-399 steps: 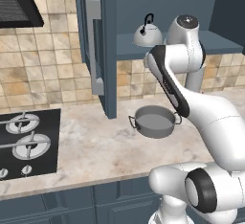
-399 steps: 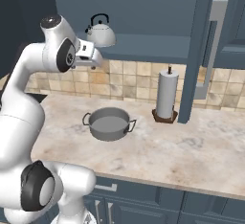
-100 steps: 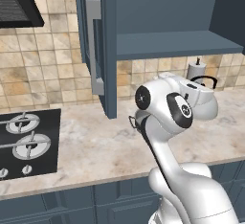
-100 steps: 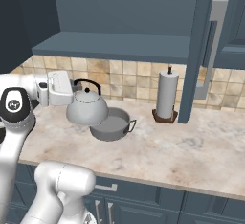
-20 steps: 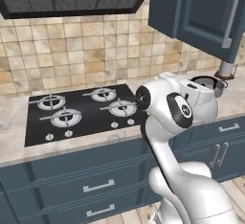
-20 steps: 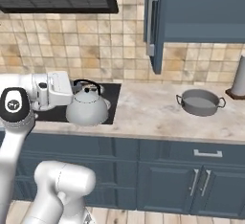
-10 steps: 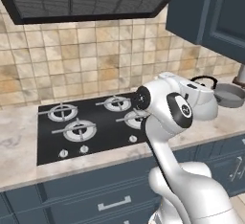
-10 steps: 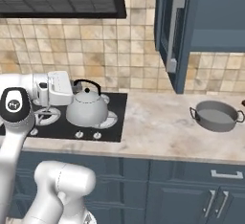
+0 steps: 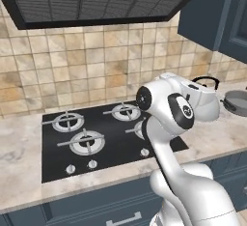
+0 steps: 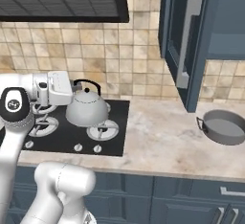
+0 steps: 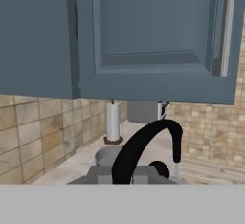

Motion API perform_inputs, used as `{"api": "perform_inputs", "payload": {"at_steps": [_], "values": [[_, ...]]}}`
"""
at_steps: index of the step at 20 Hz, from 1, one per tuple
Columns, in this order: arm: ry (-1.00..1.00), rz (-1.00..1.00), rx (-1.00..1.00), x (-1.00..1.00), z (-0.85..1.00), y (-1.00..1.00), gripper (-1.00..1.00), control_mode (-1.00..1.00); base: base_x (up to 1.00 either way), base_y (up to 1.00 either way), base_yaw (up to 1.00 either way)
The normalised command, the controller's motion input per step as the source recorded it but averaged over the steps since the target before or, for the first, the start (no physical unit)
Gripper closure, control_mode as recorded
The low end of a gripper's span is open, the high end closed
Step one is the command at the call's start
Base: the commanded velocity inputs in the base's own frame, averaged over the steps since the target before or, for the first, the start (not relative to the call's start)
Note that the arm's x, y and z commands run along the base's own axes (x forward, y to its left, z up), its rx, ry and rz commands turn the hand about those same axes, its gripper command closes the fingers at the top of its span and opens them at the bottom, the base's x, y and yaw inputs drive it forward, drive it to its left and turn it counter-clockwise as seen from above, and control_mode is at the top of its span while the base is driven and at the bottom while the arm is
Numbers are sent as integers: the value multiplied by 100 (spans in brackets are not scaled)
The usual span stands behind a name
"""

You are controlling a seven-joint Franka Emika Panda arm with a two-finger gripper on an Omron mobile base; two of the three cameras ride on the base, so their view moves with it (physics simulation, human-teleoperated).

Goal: Pick the kettle from the cabinet and place it on a stove burner. Then pick the pot from the counter and place it on another stove burner. Finally, turn both burners on.

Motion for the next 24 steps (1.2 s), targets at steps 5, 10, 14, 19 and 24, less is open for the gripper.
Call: {"api": "perform_inputs", "payload": {"at_steps": [5,10,14,19,24], "values": [[0,0,0,0,0,0,100,100,45,11,6],[0,0,0,0,0,0,100,100,31,16,7],[0,1,0,5,0,4,100,-100,22,15,5],[0,0,-1,27,0,7,100,-100,0,0,0],[0,0,0,17,-12,0,100,-100,0,0,0]]}}
